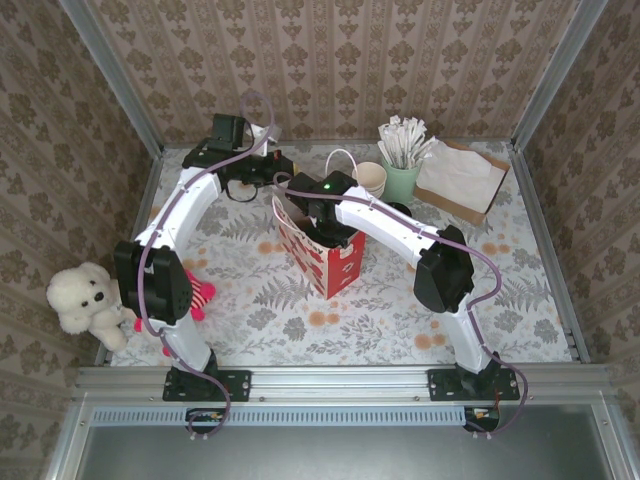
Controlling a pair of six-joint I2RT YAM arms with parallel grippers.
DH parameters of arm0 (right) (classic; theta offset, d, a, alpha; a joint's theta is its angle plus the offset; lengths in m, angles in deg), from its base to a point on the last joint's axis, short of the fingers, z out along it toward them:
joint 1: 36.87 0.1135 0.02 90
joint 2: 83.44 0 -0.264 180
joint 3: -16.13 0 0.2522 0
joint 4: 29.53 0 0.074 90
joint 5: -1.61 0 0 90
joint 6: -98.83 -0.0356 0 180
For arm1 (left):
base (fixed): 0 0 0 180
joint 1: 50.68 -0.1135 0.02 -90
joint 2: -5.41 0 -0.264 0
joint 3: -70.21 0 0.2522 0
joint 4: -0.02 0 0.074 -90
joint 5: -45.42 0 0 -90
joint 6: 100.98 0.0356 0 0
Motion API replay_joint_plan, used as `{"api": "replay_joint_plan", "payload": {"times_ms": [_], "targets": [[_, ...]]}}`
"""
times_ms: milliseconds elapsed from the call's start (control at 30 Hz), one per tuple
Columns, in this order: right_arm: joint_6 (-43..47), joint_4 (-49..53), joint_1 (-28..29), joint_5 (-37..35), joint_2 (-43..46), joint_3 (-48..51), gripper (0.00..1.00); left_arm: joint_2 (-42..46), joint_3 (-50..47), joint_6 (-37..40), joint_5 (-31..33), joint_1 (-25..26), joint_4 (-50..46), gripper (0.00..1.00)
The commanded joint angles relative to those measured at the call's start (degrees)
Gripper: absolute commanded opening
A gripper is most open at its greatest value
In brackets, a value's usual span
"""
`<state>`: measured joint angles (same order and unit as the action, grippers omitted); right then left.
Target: Pack the takeout coffee
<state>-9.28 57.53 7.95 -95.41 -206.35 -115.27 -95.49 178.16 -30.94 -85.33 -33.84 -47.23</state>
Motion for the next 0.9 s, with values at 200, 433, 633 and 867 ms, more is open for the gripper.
{"api": "replay_joint_plan", "payload": {"times_ms": [200,433,633,867], "targets": [[-0.8,0.3,-0.3,2.4,-1.3,1.4,0.49,-0.9,1.3,-0.9,-1.5,-0.1,0.8,0.00],[-0.9,0.5,-0.3,2.4,-1.1,1.0,0.49,-1.0,1.5,-1.0,-1.5,-0.1,1.0,0.00],[-1.3,1.0,-0.3,2.3,-0.8,1.0,0.49,-1.1,1.5,-0.9,-1.5,-0.1,1.0,0.00],[-1.4,1.5,-0.3,2.2,-0.4,1.0,0.49,-1.1,1.5,-1.0,-1.6,-0.1,1.0,0.00]]}}
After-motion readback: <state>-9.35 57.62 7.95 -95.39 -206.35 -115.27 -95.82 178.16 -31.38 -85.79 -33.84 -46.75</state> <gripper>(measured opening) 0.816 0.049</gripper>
